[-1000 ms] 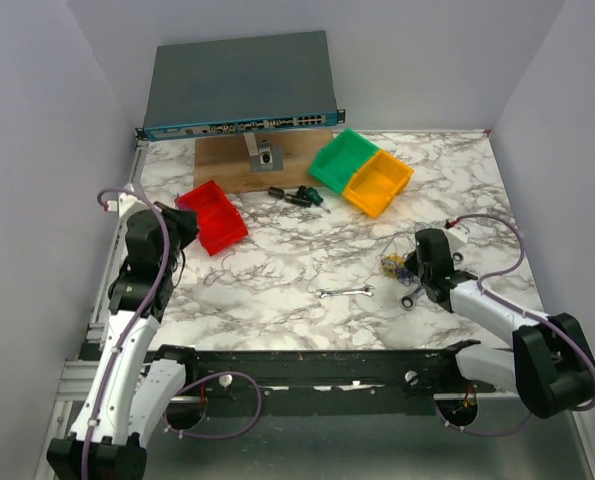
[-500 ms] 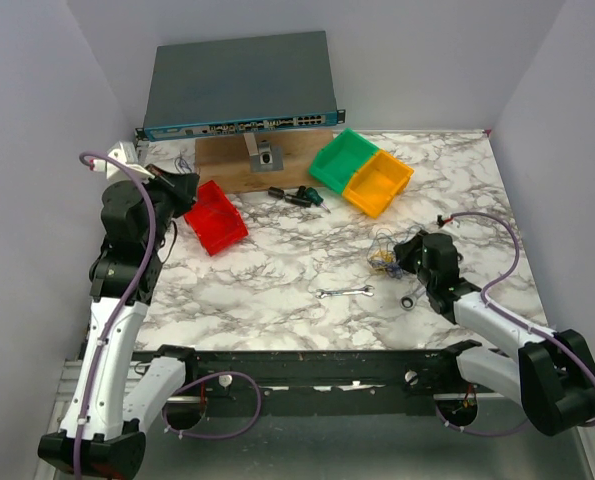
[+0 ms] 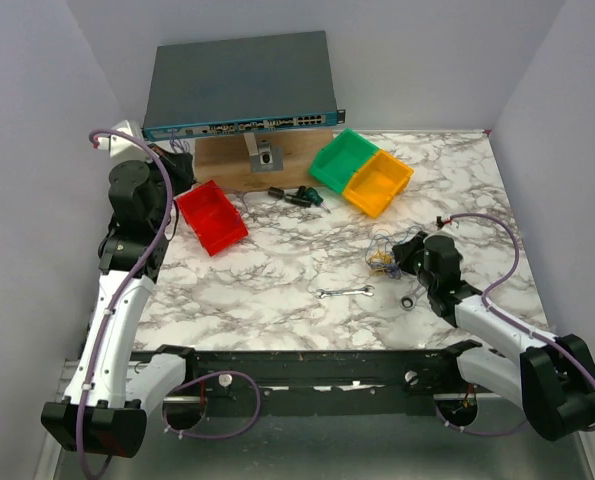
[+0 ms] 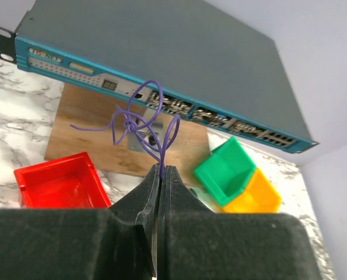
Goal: Untangle the cables
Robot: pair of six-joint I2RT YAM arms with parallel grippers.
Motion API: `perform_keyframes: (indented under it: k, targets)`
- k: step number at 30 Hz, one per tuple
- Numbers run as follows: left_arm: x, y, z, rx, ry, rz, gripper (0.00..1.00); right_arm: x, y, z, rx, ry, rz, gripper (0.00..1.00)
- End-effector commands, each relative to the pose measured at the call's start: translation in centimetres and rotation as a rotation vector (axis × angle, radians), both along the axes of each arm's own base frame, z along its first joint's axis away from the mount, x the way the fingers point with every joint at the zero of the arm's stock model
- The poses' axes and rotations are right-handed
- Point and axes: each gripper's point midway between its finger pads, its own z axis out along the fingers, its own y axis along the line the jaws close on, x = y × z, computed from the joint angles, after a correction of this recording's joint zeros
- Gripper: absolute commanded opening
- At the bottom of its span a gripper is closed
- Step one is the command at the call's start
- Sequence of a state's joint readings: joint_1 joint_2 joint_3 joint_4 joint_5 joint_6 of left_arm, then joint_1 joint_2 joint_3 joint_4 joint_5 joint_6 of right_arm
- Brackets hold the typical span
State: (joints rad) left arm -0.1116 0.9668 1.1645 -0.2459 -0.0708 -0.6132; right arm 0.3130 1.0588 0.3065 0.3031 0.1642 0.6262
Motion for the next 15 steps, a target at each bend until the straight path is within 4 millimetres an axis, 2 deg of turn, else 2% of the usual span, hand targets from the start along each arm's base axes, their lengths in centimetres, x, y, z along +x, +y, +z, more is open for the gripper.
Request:
perform_keyframes:
  k: [1,5,11,15]
  targets:
    - [1.8,1.4,0.1,0.08,-0.133,0.071,0.0,0.0,0.4,0.8,0.011,-0.041,0.026,0.03]
    - [2.5,3.4,-2.2,0.11,-0.147,0.184,0.0,0.0,0.3,0.7,0.007,-0.038,0.024,0.03]
    - [2.9,4.4,-5.0,0.146,-0.071,0.247,0.0,0.1,0.4,0.6,0.014,-0.032,0.02,0.02]
    - [3.1,4.3,-8.0,0.132,-0.059,0.248,0.0,0.1,0.5,0.6,0.017,-0.031,0.026,0.02]
